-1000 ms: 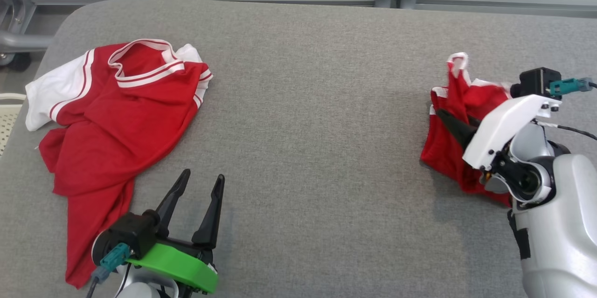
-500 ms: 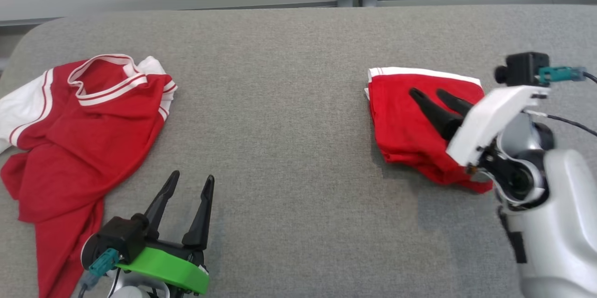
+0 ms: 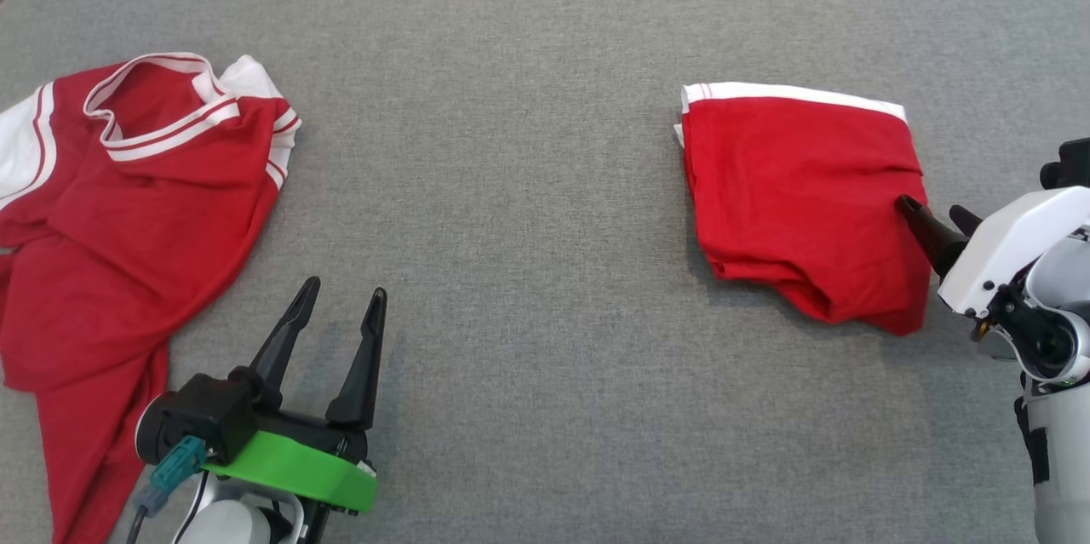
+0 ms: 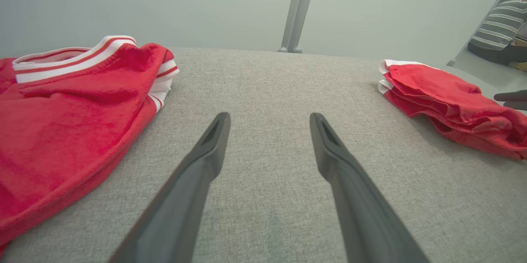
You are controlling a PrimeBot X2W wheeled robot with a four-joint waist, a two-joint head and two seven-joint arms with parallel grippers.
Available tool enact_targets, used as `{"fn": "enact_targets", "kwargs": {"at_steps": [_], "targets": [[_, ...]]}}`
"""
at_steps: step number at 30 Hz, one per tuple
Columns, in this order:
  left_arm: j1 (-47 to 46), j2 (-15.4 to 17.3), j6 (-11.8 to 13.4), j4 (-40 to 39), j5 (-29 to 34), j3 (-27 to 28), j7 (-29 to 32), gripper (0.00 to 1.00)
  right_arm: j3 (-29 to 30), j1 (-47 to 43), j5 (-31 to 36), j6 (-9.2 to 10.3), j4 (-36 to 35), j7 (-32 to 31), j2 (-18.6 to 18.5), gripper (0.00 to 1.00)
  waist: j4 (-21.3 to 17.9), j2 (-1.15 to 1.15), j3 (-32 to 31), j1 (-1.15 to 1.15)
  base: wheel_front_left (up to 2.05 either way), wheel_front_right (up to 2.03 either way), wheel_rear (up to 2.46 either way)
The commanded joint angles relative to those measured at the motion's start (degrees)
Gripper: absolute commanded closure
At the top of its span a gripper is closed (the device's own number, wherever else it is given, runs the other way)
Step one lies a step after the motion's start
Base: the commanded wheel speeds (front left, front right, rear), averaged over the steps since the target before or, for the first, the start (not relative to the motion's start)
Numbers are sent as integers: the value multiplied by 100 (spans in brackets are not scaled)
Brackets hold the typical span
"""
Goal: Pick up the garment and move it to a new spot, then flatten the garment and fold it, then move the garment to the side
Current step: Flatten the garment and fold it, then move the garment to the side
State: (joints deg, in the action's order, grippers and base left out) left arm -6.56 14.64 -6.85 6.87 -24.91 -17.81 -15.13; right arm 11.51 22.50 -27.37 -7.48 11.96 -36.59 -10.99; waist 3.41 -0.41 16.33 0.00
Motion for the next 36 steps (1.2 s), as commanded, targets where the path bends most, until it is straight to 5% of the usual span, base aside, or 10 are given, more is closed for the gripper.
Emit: {"fn": "enact_targets", "kwargs": {"at_steps": [1,6,7,8,9,21,36], "targets": [[-71,-19,-13,6,35,27,-1,0,30,89,39,-2,89,44,25,0,79,41,75,0,0,0,0],[-148,-55,-27,54,48,30,-1,0,212,436,-145,-2,617,114,204,0,159,41,131,0,0,0,0],[-159,-83,-34,70,52,28,-1,0,205,548,-178,-2,783,152,208,12,186,41,133,0,0,0,0],[-167,-101,-38,69,51,37,-1,0,213,617,-189,-2,846,222,205,68,196,41,137,0,0,0,0],[-174,-116,-41,68,48,49,-1,0,192,678,-191,-2,886,284,188,100,202,41,144,0,0,0,0],[33,-20,-54,-191,205,241,-1,0,-599,600,-780,-2,548,513,-21,100,-437,41,193,0,0,0,0],[-199,365,-27,-688,267,171,218,0,-119,587,-590,-2,908,1095,-414,100,-1406,41,679,0,0,0,0]]}}
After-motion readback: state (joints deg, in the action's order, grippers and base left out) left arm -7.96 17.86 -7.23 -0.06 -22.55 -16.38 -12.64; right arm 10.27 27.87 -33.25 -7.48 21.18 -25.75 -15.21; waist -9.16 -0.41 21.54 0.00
